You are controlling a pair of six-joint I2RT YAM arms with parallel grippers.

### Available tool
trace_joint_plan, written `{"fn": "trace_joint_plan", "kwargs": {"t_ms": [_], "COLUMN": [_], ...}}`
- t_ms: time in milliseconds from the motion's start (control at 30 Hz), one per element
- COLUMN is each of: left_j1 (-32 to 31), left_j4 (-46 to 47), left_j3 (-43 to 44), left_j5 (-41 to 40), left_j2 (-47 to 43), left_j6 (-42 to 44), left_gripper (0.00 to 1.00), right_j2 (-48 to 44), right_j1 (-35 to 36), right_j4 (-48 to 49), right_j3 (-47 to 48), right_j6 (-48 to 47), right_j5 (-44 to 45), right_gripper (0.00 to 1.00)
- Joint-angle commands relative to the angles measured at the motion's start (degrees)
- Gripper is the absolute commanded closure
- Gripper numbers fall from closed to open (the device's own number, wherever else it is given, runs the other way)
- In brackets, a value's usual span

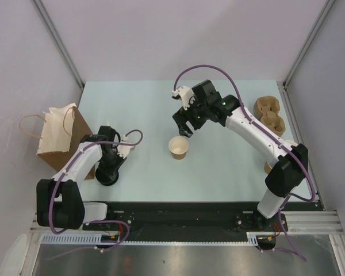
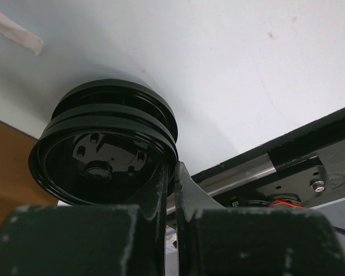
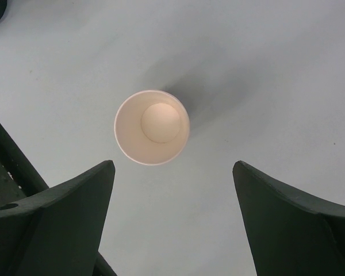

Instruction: Pack the takeout coffee

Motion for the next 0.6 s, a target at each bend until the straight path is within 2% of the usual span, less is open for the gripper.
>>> {"fn": "trace_joint_plan", "kwargs": {"t_ms": [0, 567], "left_j1": [-0.24, -0.24], "left_j4": [-1.58, 2.20], "left_j3": [2.41, 0.39], "left_j5": [-1.26, -0.56], "left_j2": [-2.37, -0.43], "left_j6": [-0.36, -1.15], "left_gripper": [1.00, 1.00], "right_j2": [-0.92, -1.54], "right_j1": [-0.25, -0.25], "right_j4": [-0.05, 0.12], "right_j3": [1.22, 0.08], "right_j6": [0.49, 0.40], "right_j5": [-0.94, -1.47], "right_gripper": [0.11, 0.11]}}
